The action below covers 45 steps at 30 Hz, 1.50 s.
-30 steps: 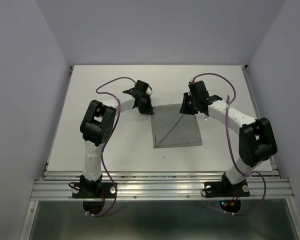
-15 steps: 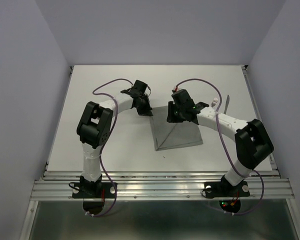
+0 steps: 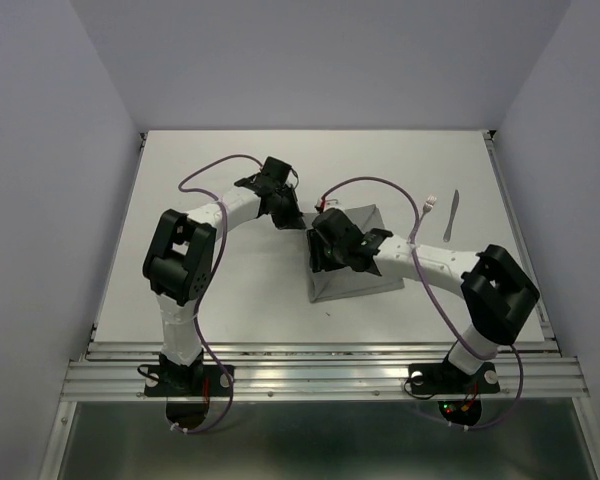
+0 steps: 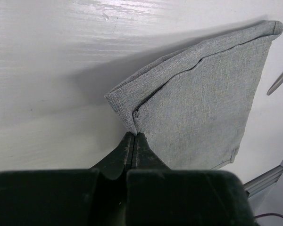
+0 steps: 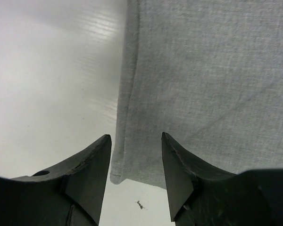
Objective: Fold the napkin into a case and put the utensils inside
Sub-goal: Pick up the top corner of the square-folded napkin from the center of the board.
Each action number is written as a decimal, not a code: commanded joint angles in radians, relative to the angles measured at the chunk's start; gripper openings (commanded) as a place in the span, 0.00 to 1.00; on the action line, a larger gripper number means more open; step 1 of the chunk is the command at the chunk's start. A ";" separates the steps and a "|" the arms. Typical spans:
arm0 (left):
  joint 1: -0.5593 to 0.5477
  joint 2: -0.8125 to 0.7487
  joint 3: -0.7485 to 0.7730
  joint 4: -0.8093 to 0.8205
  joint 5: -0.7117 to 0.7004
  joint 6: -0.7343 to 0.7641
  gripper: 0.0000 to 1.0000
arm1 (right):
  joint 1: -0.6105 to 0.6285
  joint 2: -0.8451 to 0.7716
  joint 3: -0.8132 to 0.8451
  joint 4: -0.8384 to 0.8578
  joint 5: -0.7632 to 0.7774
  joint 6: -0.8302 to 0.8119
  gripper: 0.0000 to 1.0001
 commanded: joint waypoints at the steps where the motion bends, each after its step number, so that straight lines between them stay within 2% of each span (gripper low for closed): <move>1: 0.002 -0.048 -0.014 0.004 0.003 -0.001 0.00 | 0.075 -0.007 -0.011 0.042 0.114 0.020 0.53; 17: 0.002 -0.029 -0.035 0.018 0.000 -0.003 0.00 | 0.221 0.161 0.073 -0.013 0.307 0.042 0.52; 24: 0.002 -0.028 -0.038 0.022 0.003 -0.005 0.00 | 0.251 0.198 0.102 -0.039 0.378 0.043 0.42; 32: 0.002 -0.028 -0.046 0.032 0.006 -0.006 0.00 | 0.260 0.251 0.124 -0.079 0.427 0.059 0.37; 38: 0.004 -0.029 -0.053 0.036 0.008 -0.008 0.00 | 0.270 0.269 0.130 -0.098 0.456 0.075 0.22; 43: 0.007 -0.031 -0.052 0.035 0.008 -0.008 0.00 | 0.270 0.272 0.133 -0.098 0.464 0.071 0.01; 45: 0.019 -0.037 -0.052 0.035 0.011 -0.008 0.00 | 0.270 0.255 0.133 -0.090 0.461 0.062 0.01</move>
